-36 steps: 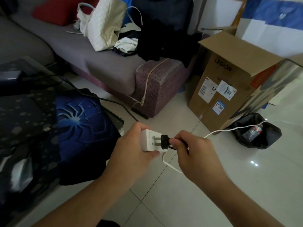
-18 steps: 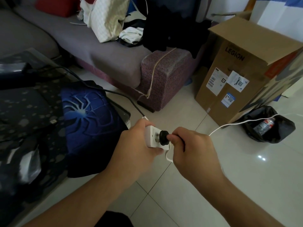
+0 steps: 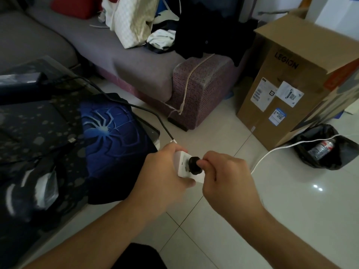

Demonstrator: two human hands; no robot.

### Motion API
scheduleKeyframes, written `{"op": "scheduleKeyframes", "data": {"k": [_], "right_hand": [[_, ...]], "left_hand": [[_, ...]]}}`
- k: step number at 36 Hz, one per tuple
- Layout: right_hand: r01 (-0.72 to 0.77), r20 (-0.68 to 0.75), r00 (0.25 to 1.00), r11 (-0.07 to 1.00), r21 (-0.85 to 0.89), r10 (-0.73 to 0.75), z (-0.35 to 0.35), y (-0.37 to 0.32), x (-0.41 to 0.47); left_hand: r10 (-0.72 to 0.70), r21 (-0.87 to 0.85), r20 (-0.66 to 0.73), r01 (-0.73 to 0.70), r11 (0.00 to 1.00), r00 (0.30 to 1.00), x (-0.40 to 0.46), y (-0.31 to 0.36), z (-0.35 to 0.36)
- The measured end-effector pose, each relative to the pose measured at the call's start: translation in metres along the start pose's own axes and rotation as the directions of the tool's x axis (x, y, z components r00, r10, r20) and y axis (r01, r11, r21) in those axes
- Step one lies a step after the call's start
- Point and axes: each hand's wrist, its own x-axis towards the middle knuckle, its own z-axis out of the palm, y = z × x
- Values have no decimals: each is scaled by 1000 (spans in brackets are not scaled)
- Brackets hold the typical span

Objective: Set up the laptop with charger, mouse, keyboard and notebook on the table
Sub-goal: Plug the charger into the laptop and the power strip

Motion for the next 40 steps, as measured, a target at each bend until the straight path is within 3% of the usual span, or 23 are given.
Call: {"op": "scheduleKeyframes", "data": {"k": [8, 22, 33, 38, 40], "right_hand": [[-12, -34, 999, 999, 37, 13, 5, 2, -5], [46, 61, 997, 994, 95, -52, 10, 4, -5], [92, 63, 993, 994, 51, -95, 3, 5, -3], [111, 224, 968, 994, 19, -112, -3, 4, 2], [102, 293, 947, 988, 114, -131, -15, 9, 2]], "left_hand": [[-10, 18, 23, 9, 1000, 1000, 3, 2, 0], [-13, 34, 20, 13, 999, 1000, -1, 3, -7], [31, 37, 32, -33, 999, 999, -2, 3, -6], [-13, 8, 84, 13, 1000, 996, 0, -3, -9], [-26, -27, 103, 29, 999, 994, 1, -4, -9]]}}
